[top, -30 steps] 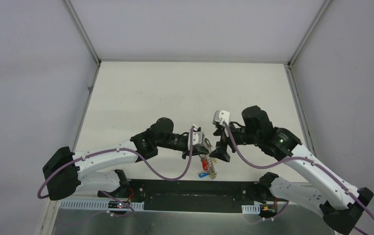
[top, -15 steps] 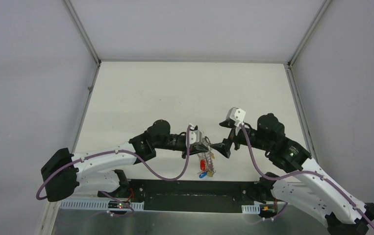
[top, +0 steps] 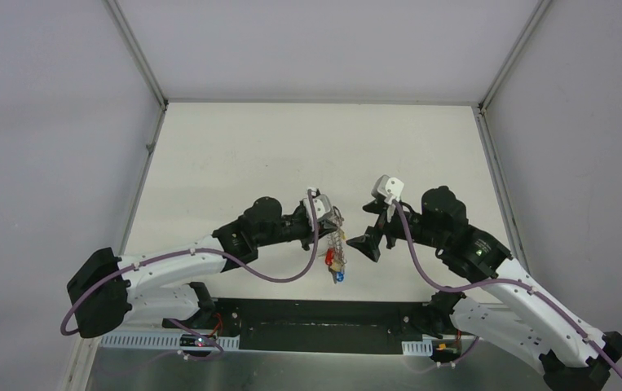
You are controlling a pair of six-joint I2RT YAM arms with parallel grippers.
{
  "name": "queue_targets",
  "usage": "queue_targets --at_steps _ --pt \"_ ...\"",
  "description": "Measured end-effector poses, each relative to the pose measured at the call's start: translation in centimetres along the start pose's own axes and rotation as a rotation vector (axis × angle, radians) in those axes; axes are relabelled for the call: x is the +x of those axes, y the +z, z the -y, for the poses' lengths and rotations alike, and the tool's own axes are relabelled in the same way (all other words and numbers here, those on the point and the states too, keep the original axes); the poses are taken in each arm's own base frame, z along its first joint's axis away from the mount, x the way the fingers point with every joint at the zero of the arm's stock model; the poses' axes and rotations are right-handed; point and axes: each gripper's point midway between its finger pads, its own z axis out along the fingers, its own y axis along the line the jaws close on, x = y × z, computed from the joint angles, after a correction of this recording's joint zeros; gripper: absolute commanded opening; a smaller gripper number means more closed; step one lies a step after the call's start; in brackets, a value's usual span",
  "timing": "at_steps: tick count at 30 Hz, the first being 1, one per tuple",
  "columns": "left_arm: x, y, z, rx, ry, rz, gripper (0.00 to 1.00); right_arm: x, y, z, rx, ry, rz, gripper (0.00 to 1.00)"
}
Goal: Put the keys on the keyring
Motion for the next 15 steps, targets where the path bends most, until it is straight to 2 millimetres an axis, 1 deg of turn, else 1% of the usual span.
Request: queue_targets --at_steps 3,6,11,15 --pt "0.5 0.2 -1.2 -0.058 -0.016 -0.016 0.00 0.0 0.0 0.0 0.000 0.007 0.000 1.00" --pt "1.4 1.2 -2.1 -0.095 -0.028 -0.052 0.00 0.0 0.0 -0.1 0.000 0.018 -0.001 1.00" --pt "2.8 3.2 -3.6 -0.129 -0.058 -0.091 0.00 0.2 0.0 -0.1 0.002 0.031 -0.003 1.00" --pt "2.8 5.3 -5.3 -0.155 -0.090 -0.090 0.00 0.7 -0.2 -0.2 0.006 0.043 -0.013 1.00"
